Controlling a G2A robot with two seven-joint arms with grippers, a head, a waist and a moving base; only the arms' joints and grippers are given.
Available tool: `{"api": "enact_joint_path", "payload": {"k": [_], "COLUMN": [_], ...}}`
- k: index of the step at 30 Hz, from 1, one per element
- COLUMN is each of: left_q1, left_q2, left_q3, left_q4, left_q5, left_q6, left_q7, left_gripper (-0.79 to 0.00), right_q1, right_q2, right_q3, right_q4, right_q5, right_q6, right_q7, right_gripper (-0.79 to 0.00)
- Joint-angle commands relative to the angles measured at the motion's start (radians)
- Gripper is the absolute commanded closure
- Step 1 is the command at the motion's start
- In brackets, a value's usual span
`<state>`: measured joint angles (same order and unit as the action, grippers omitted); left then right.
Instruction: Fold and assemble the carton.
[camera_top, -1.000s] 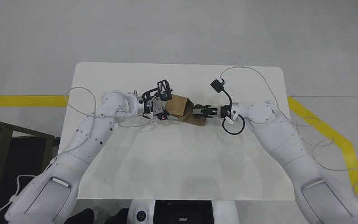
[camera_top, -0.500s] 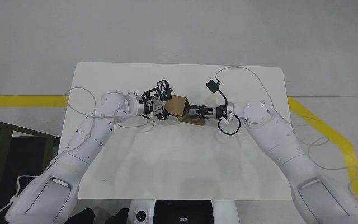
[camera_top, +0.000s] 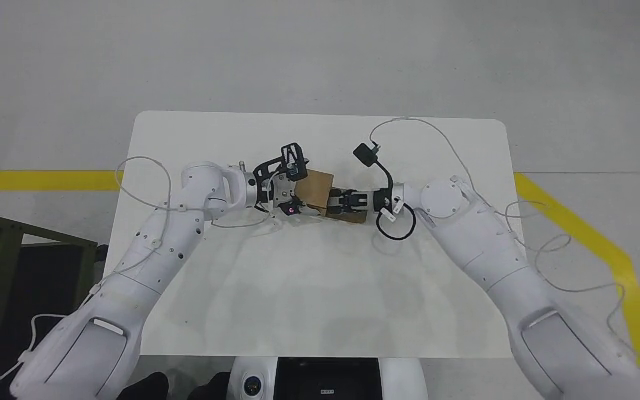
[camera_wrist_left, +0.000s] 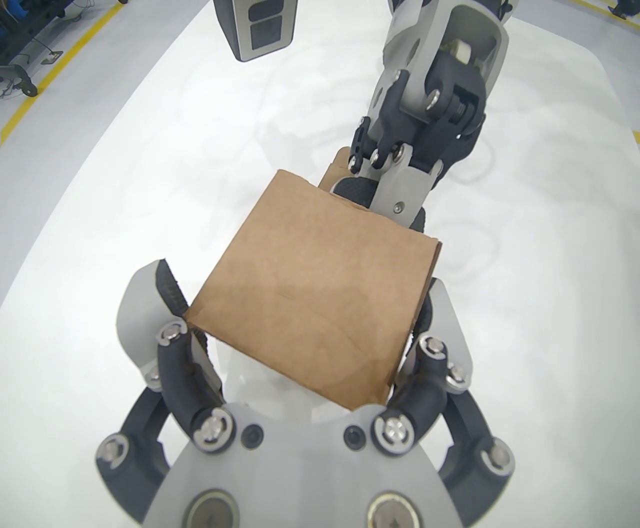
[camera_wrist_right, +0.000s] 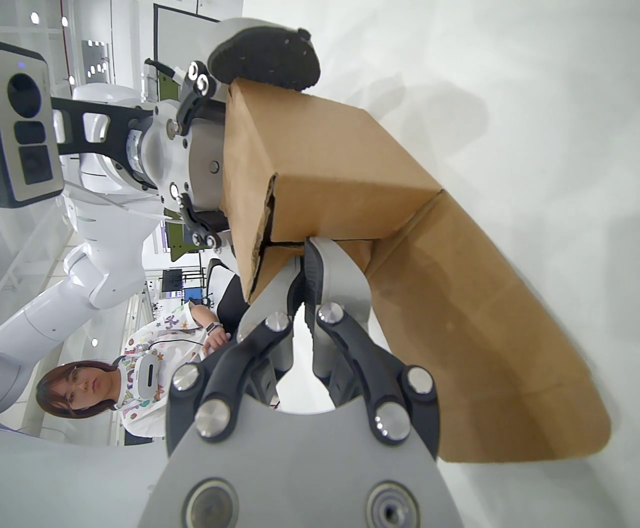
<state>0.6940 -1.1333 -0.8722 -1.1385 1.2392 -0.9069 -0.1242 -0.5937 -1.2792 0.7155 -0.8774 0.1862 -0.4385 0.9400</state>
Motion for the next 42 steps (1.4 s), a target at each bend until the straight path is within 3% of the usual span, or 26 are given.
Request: {"api": "enact_joint_path", "payload": {"k": [1, 15, 21, 29, 30, 32, 35, 42], "left_q1": [0.001, 0.004, 0.007, 0.015, 0.016, 0.017, 0.019, 0.023], "left_q2": [0.000, -0.002, -0.002, -0.001, 0.000, 0.000, 0.000, -0.001], "left_q3": [-0.001, -0.009, -0.015, -0.026, -0.028, -0.030, -0.032, -0.037], "left_q4": [0.000, -0.001, -0.004, -0.013, -0.014, -0.015, -0.017, -0.021], "left_q5": [0.001, -0.002, -0.004, -0.008, -0.008, -0.009, -0.011, -0.020], "left_q6": [0.000, -0.004, -0.002, 0.013, 0.015, 0.016, 0.019, 0.026], "left_q7": [0.000, -0.009, -0.013, -0.026, -0.027, -0.028, -0.033, -0.042], "left_gripper": [-0.785, -0.785, -0.785, -0.785, -0.785, -0.785, -0.785, -0.785], "right_q1": [0.007, 0.043, 0.038, -0.016, -0.025, -0.043, -0.081, -0.174], "right_q2": [-0.008, -0.045, -0.021, 0.040, 0.050, 0.071, 0.102, 0.144], "right_q3": [-0.007, -0.012, 0.039, 0.147, 0.164, 0.200, 0.257, 0.344], "right_q4": [0.013, 0.110, 0.117, 0.032, 0.015, -0.020, -0.081, -0.186], "right_q5": [-0.001, 0.025, 0.027, -0.008, -0.019, -0.044, -0.085, -0.136], "right_q6": [-0.004, -0.061, -0.082, -0.057, -0.045, -0.014, 0.033, 0.101], "right_q7": [0.000, 0.011, 0.057, 0.099, 0.106, 0.121, 0.127, 0.117], "right_gripper": [0.000, 0.000, 0.000, 0.000, -0.015, -0.163, -0.292, -0.339]}}
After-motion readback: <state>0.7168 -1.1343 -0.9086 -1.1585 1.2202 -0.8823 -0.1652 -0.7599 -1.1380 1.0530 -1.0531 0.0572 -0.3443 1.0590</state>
